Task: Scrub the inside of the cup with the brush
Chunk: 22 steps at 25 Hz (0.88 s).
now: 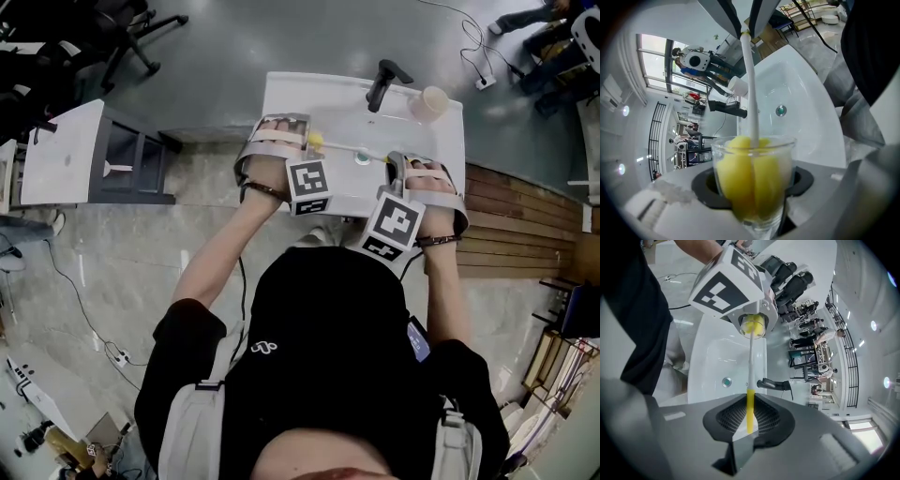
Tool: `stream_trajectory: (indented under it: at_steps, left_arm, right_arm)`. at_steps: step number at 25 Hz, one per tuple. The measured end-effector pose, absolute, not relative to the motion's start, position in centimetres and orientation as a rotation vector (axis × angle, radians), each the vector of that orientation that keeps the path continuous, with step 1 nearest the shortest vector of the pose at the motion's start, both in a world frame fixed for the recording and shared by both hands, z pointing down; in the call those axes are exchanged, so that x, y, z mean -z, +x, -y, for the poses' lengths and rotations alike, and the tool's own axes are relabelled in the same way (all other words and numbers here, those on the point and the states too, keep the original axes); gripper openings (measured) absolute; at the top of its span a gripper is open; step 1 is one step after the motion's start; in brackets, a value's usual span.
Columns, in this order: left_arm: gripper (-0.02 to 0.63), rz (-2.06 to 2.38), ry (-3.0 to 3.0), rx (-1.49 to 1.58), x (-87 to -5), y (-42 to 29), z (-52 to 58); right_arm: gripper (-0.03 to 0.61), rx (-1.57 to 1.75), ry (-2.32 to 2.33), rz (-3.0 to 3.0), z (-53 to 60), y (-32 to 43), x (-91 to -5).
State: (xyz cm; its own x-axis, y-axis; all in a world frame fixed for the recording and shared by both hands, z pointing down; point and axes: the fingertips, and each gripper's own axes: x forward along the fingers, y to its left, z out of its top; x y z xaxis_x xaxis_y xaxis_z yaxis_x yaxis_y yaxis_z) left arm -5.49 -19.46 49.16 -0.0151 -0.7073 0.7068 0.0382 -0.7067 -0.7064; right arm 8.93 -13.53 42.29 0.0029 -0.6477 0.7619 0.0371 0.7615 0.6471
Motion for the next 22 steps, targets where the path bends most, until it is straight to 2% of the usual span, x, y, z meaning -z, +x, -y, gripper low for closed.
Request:
stream_trajectory:
  at_steps: [22]
  left_arm:
    - [0.270, -0.615, -1.778, 1.752, -51.7, -1.9, 18.7]
  right_arm:
    - [0.048, 0.517, 0.534, 1.511, 12.7, 8.7, -44.0]
